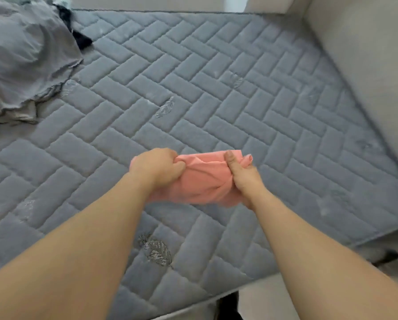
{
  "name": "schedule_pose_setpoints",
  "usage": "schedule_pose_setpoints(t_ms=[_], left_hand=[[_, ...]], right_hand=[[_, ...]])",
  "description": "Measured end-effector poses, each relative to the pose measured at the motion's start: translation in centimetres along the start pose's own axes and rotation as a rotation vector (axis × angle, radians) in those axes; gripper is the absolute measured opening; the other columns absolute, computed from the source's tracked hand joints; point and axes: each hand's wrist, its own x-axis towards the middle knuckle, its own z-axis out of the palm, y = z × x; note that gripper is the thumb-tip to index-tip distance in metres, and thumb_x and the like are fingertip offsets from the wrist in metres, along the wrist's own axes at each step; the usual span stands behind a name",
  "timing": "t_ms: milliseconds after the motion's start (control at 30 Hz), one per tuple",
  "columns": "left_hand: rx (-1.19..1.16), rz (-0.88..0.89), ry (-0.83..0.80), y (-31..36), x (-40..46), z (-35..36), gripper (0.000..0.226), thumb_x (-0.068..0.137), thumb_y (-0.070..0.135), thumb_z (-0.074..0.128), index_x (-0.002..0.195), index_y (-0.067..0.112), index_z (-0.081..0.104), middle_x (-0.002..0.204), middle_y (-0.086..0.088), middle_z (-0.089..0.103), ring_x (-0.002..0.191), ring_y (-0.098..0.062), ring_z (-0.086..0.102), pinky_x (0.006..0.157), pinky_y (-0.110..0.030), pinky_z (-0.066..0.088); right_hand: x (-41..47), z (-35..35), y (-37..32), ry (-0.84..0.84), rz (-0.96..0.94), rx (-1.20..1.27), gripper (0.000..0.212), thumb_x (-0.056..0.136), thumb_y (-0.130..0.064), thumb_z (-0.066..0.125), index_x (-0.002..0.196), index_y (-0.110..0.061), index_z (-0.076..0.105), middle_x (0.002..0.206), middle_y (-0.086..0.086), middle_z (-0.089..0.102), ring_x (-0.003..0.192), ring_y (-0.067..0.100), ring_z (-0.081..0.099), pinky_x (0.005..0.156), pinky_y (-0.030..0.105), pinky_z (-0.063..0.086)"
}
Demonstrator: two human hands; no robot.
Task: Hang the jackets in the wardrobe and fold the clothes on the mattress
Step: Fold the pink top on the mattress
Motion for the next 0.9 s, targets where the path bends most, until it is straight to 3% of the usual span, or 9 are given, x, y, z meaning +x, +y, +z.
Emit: schedule_pose_setpoints(t_ms=[67, 133, 200, 267, 367, 433, 567, 733, 900], left_hand=[[0.012, 0.161, -0.005, 6.4, 0.2, -3.2, 0.032, 0.075, 0.051, 0.033, 0.067, 0.023, 0.046, 0.104, -0.008, 0.069, 0.096, -0.032, 0.063, 0.075, -0.038, 0.047], [0.019, 0.319, -0.004, 13.3, -0.5, -6.6, 0.031, 0.08, 0.051, 0.037, 0.068, 0.023, 0.045, 0.108, -0.011, 0.068, 0.1, -0.034, 0.063, 0.078, -0.038, 0.047], [0.036, 0.462, 0.009, 20.4, -2.3, -9.7, 0.029, 0.083, 0.049, 0.041, 0.07, 0.025, 0.047, 0.109, -0.011, 0.069, 0.101, -0.033, 0.063, 0.077, -0.038, 0.046], [0.062, 0.591, 0.022, 27.8, -5.1, -12.8, 0.027, 0.083, 0.048, 0.041, 0.069, 0.026, 0.047, 0.109, -0.01, 0.068, 0.101, -0.033, 0.063, 0.078, -0.038, 0.046], [0.122, 0.802, 0.049, 38.6, -10.4, -16.7, 0.025, 0.085, 0.046, 0.039, 0.072, 0.027, 0.048, 0.112, -0.012, 0.067, 0.104, -0.034, 0.062, 0.084, -0.041, 0.049], [0.158, 0.93, 0.089, 45.7, -14.5, -18.9, 0.028, 0.085, 0.047, 0.038, 0.074, 0.023, 0.049, 0.114, -0.014, 0.067, 0.105, -0.034, 0.062, 0.085, -0.041, 0.049], [0.151, 1.115, 0.163, 58.6, -23.9, -21.6, 0.046, 0.072, 0.051, 0.032, 0.088, 0.018, 0.062, 0.114, -0.014, 0.067, 0.103, -0.035, 0.063, 0.088, -0.043, 0.051], [0.023, 1.325, 0.214, 72.1, -35.7, -22.4, 0.031, 0.073, 0.041, 0.034, 0.069, 0.014, 0.05, 0.097, -0.014, 0.068, 0.085, -0.036, 0.061, 0.071, -0.037, 0.046], [-0.065, 1.495, 0.198, 82.6, -46.2, -21.0, 0.03, 0.075, 0.036, 0.035, 0.075, 0.012, 0.053, 0.105, -0.018, 0.067, 0.083, -0.032, 0.053, 0.07, -0.035, 0.039]], right_hand=[[-3.6, -6.0, -1.4, 0.13, 0.0, 0.086, 0.045, 0.084, -0.064, 0.061, 0.098, -0.022, 0.067, 0.094, -0.005, 0.066, 0.081, 0.009, 0.06, 0.069, 0.023, 0.045], [-8.0, -12.2, -2.8, 0.27, -0.034, 0.155, 0.036, 0.084, -0.064, 0.061, 0.08, -0.029, 0.06, 0.084, -0.015, 0.06, 0.073, -0.003, 0.055, 0.06, 0.017, 0.041], [-13.0, -18.3, -3.8, 0.41, -0.057, 0.196, 0.036, 0.083, -0.067, 0.061, 0.077, -0.031, 0.056, 0.085, -0.016, 0.057, 0.075, -0.006, 0.051, 0.065, 0.019, 0.041], [-18.4, -24.3, -4.5, 0.538, -0.069, 0.247, 0.042, 0.082, -0.068, 0.06, 0.083, -0.027, 0.059, 0.094, -0.009, 0.06, 0.079, 0.0, 0.055, 0.078, 0.024, 0.042], [-26.6, -32.2, -5.1, 0.735, -0.074, 0.343, 0.064, 0.08, -0.072, 0.058, 0.113, -0.018, 0.065, 0.113, -0.002, 0.061, 0.099, 0.019, 0.061, 0.095, 0.035, 0.047], [-32.5, -37.1, -5.1, 0.834, -0.101, 0.413, 0.067, 0.077, -0.076, 0.058, 0.111, -0.018, 0.066, 0.116, 0.002, 0.066, 0.105, 0.023, 0.063, 0.1, 0.042, 0.049], [-44.1, -46.4, -3.9, 1.003, -0.218, 0.525, 0.082, 0.065, -0.081, 0.061, 0.115, -0.016, 0.068, 0.113, 0.002, 0.071, 0.103, 0.021, 0.068, 0.096, 0.043, 0.053], [-58.3, -55.7, -1.0, 1.126, -0.322, 0.48, 0.081, 0.053, -0.088, 0.064, 0.102, -0.024, 0.072, 0.101, -0.005, 0.076, 0.091, 0.013, 0.073, 0.074, 0.03, 0.057], [-69.6, -62.2, 2.8, 1.228, -0.387, 0.393, 0.072, 0.06, -0.077, 0.073, 0.11, -0.024, 0.072, 0.105, 0.0, 0.075, 0.099, 0.018, 0.072, 0.084, 0.041, 0.057]])
